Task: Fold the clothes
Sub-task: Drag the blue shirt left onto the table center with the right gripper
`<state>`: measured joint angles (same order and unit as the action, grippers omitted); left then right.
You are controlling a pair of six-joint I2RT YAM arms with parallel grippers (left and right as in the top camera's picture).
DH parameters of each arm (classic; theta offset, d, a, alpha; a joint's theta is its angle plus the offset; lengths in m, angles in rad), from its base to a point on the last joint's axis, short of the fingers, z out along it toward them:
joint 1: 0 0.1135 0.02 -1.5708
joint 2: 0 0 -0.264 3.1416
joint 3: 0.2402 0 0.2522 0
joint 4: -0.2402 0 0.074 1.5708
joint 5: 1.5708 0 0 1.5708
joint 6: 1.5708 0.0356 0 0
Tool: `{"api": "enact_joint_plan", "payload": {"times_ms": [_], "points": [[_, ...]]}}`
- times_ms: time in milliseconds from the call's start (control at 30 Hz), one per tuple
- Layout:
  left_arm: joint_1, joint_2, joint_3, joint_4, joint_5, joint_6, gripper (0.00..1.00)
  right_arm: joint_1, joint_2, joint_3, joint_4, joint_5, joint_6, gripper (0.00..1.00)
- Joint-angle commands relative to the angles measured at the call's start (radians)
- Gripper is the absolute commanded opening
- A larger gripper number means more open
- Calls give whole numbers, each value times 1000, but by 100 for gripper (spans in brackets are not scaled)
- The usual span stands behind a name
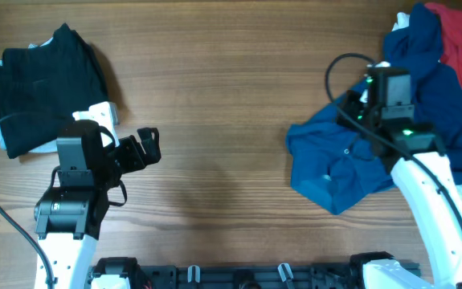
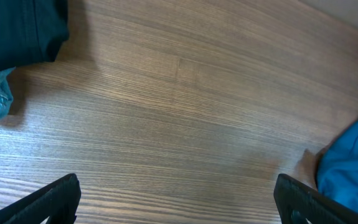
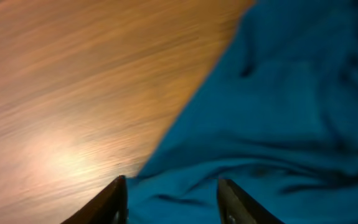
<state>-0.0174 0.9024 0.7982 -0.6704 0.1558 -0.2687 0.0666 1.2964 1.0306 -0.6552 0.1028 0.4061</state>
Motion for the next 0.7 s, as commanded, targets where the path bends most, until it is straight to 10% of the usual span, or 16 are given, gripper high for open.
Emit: {"api": "enact_joint_plan", "payload": {"times_ms": [0,367,667], "points": [[6,1,17,4,11,-1,100,-92,100,2,-27,-34,-21,49],[6,1,17,3,11,-1,100,-232,381,2,-56,-26,242,52],[6,1,17,3,11,-1,100,-267,400,2,216,103,43,55]]}}
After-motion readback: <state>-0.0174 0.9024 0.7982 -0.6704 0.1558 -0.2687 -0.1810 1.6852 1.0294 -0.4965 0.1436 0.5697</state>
